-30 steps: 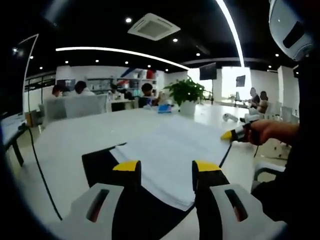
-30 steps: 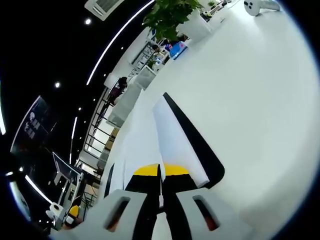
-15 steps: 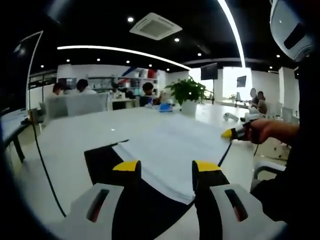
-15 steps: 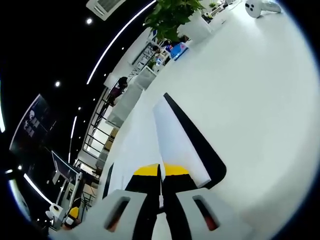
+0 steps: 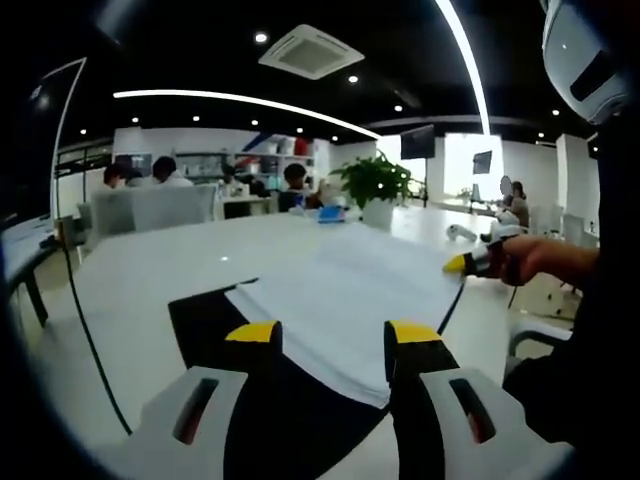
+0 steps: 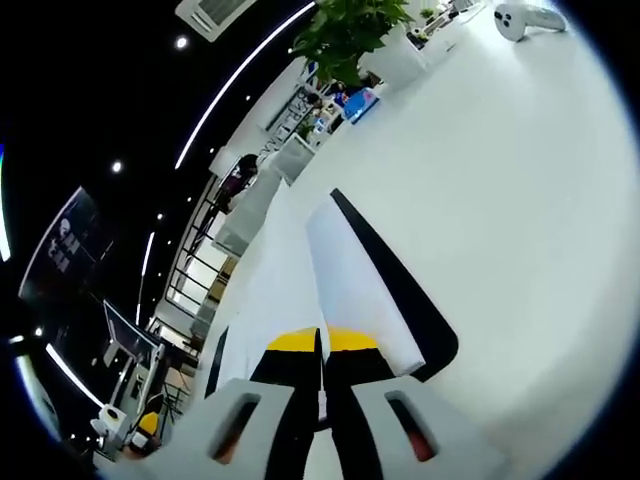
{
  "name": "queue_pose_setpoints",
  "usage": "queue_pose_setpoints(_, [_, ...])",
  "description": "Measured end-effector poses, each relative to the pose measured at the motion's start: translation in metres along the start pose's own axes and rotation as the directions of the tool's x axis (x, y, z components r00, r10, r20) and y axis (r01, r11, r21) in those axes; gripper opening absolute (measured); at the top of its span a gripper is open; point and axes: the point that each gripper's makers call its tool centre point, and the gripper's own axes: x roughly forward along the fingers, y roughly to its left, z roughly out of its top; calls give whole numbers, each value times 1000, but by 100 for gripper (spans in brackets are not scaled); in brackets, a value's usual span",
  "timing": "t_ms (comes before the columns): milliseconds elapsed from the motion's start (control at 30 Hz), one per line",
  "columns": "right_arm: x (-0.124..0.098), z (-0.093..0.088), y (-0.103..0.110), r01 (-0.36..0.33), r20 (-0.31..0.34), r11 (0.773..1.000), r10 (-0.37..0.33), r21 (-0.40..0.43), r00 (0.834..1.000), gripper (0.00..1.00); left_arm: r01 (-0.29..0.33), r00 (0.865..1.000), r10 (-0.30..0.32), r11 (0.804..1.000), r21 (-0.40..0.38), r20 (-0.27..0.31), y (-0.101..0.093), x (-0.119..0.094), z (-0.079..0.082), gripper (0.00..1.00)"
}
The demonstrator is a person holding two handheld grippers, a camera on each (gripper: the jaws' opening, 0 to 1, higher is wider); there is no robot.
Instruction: Flip through the bound document one page at a time
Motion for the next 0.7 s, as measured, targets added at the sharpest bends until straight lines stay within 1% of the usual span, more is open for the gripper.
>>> queue_pose_setpoints(100, [-1, 2, -2, 0, -5, 1000, 0, -13, 1000, 1, 2, 1000, -2, 1000, -3, -4, 0, -1, -1, 43])
queue_pose_setpoints(233, [-2, 2, 1, -3, -8, 1000, 3, -28, 1000, 1, -1, 1000, 1, 1000, -3, -5, 1, -2, -3, 43])
queue_pose_setpoints(433, [-5, 5, 7, -7, 6, 999, 8, -36, 1000, 1, -6, 1000, 6, 1000, -8, -1, 3, -3, -3, 43])
queue_pose_setpoints(467, [-6, 8, 9, -12, 23, 1000, 13, -23, 1000, 1, -4, 1000, 4, 1000, -8, 3, 3, -3, -2, 43])
queue_pose_setpoints(500, [-6, 8, 9, -14, 23, 1000, 14, -23, 1000, 1, -1, 1000, 1, 1000, -10, 7, 3, -3, -2, 43])
queue_pose_setpoints(700, [-8, 10, 13, -12, 35, 998, 14, -70, 999, 1, -1, 1000, 1, 1000, -15, 1, 3, -4, -4, 43])
